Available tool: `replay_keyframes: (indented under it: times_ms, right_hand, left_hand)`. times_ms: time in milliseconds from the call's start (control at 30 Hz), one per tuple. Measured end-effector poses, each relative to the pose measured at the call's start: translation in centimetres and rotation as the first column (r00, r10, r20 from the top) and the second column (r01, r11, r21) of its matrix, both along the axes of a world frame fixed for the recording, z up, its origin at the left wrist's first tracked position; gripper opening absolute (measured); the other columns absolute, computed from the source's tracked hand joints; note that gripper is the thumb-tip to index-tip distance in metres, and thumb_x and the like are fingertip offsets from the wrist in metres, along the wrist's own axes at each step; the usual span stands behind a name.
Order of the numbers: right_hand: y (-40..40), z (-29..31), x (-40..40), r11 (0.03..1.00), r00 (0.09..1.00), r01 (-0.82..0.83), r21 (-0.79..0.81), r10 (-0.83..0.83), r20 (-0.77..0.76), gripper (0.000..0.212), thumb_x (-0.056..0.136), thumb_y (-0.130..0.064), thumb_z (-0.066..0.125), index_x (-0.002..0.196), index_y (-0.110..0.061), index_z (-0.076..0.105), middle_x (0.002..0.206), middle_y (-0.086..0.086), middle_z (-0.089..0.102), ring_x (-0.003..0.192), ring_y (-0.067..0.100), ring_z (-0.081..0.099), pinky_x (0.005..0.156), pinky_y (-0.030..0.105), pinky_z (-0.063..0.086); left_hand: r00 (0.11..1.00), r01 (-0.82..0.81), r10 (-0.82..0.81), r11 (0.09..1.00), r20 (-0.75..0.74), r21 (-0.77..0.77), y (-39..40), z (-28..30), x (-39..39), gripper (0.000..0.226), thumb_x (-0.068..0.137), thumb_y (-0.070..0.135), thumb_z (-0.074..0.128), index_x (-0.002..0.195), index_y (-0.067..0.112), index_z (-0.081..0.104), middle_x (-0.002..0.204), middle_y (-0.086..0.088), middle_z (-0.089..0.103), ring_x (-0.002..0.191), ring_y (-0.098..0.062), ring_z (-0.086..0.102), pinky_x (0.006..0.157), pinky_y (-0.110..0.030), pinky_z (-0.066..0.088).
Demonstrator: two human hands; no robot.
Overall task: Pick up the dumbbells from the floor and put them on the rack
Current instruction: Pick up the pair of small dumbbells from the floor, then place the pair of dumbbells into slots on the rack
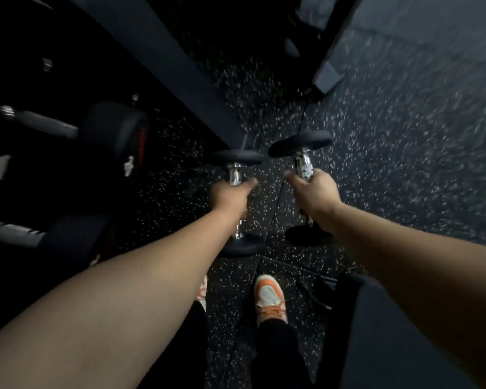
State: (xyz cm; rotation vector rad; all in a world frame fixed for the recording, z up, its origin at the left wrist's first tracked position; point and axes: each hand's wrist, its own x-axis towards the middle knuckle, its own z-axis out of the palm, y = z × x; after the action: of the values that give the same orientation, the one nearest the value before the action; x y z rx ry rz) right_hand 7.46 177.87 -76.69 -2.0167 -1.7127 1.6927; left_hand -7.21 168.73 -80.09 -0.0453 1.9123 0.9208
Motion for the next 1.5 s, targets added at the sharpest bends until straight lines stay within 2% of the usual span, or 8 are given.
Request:
replay_keyframes:
  times_ms: [133,367,533,800,900,1100,1300,1500]
  right_hand:
    - [-1.4,11.6,-2.9,0.997,0.995,-0.065,0.033,0.067,-0.071,0.048,0.087,-0.054,0.063,0.096,-0.008,0.056,0.079,0.012,0.063,0.065,0.025,0.058,0.068,0.054,0.058]
    - [-6.0,27.6,-8.0,0.947,0.94,-0.282,0.156,0.305,-0.154,0.044,0.085,-0.055,0.064,0.083,-0.012,0.059,0.061,0.005,0.063,0.045,0.015,0.058,0.044,0.032,0.051]
    - [-13.0,36.2,-11.5,0.821,0.816,-0.502,0.273,0.554,-0.167,0.049,0.084,-0.057,0.063,0.08,-0.009,0.058,0.067,0.008,0.067,0.061,0.027,0.065,0.057,0.039,0.053]
    - [-32.4,44.8,-14.3,0.487,0.453,-0.789,0.375,0.873,-0.181,0.049,0.085,-0.058,0.061,0.077,-0.01,0.053,0.066,0.007,0.066,0.062,0.027,0.064,0.06,0.037,0.051]
    - [-41.2,46.7,-14.0,0.357,0.315,-0.847,0.395,0.934,-0.169,0.05,0.086,-0.058,0.061,0.075,-0.01,0.054,0.059,0.002,0.064,0.053,0.018,0.062,0.05,0.029,0.045]
    - [-59.3,49.6,-11.6,0.265,0.141,-0.912,0.313,0.919,-0.368,0.039,0.09,-0.046,0.063,0.069,-0.016,0.05,0.046,-0.003,0.054,0.033,0.012,0.049,0.034,0.024,0.042]
    - [-76.1,52.2,-9.2,0.112,-0.008,-0.966,0.232,0.887,-0.461,0.035,0.09,-0.045,0.063,0.083,-0.012,0.051,0.053,-0.001,0.054,0.036,0.009,0.046,0.036,0.024,0.043]
    - [-91.3,54.1,-7.8,-0.133,-0.244,-0.959,0.251,0.838,-0.488,0.035,0.09,-0.049,0.061,0.087,-0.015,0.052,0.061,0.003,0.055,0.043,0.011,0.052,0.044,0.027,0.05]
  left_hand:
    - [0.986,-0.148,0.152,0.987,-0.066,0.063,-2.8,11.8,-2.0,0.032,0.075,0.034,0.081,0.074,0.014,0.056,0.047,0.0,0.049,0.03,-0.014,0.041,0.038,-0.024,0.037]
    - [0.919,-0.337,0.369,0.917,-0.137,0.211,-11.3,29.0,-5.9,0.032,0.076,0.031,0.08,0.069,0.018,0.051,0.043,0.005,0.045,0.031,-0.011,0.037,0.034,-0.021,0.033]
    - [0.821,-0.471,0.535,0.833,-0.201,0.291,-21.8,38.3,-6.7,0.04,0.068,0.032,0.086,0.067,0.02,0.047,0.042,0.005,0.045,0.032,-0.011,0.038,0.034,-0.022,0.035]
    - [0.519,-0.716,0.828,0.557,-0.212,0.421,-44.0,46.8,-1.4,0.039,0.073,0.031,0.083,0.049,0.022,0.053,0.044,-0.003,0.047,0.033,-0.017,0.042,0.035,-0.024,0.035]
    - [0.404,-0.77,0.901,0.429,-0.161,0.473,-52.7,48.6,2.0,0.045,0.075,0.028,0.082,0.049,0.023,0.046,0.045,-0.004,0.044,0.032,-0.018,0.038,0.035,-0.024,0.033]
    - [0.167,-0.823,0.979,0.202,-0.114,0.53,-69.8,51.7,8.6,0.041,0.075,0.028,0.082,0.055,0.019,0.048,0.045,-0.003,0.044,0.031,-0.016,0.036,0.035,-0.023,0.032]
    - [-0.084,-0.837,0.983,0.019,-0.162,0.547,-85.3,54.8,15.4,0.043,0.076,0.028,0.08,0.049,0.023,0.048,0.044,-0.002,0.043,0.03,-0.016,0.036,0.036,-0.022,0.032]
    - [-0.354,-0.803,0.919,-0.205,-0.172,0.56,-98.5,56.8,21.4,0.037,0.079,0.025,0.079,0.064,0.017,0.046,0.046,-0.002,0.043,0.032,-0.016,0.035,0.035,-0.022,0.032]
